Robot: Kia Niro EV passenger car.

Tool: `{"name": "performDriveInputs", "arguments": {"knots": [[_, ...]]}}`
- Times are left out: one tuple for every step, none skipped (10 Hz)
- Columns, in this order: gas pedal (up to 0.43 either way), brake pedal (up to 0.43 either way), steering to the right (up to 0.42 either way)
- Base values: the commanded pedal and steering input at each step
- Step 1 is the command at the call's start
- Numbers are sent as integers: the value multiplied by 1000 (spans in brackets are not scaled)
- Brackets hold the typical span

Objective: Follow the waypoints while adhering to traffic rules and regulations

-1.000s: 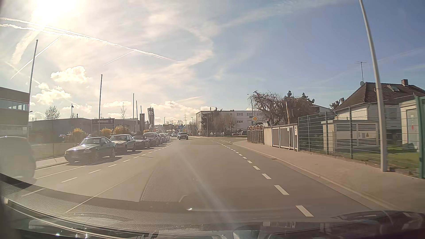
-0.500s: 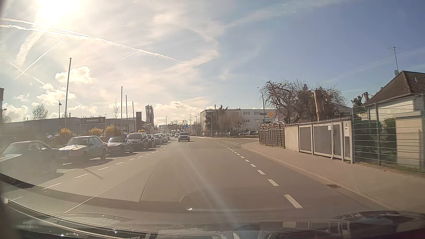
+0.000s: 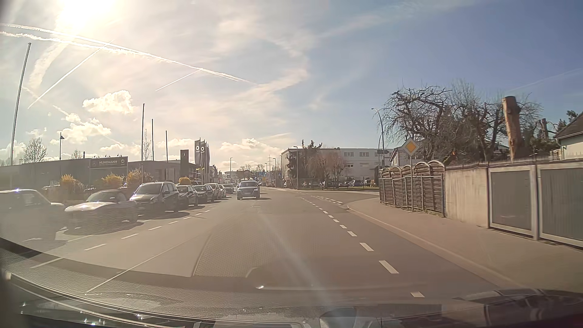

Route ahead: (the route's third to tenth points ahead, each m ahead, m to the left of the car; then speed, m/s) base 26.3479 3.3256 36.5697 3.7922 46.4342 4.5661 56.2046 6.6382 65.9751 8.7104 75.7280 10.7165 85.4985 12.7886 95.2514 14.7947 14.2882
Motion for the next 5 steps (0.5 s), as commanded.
{"name": "performDriveInputs", "arguments": {"knots": [[169,0,-18],[169,0,-18],[169,0,-18],[169,0,-18],[169,0,-18]]}}
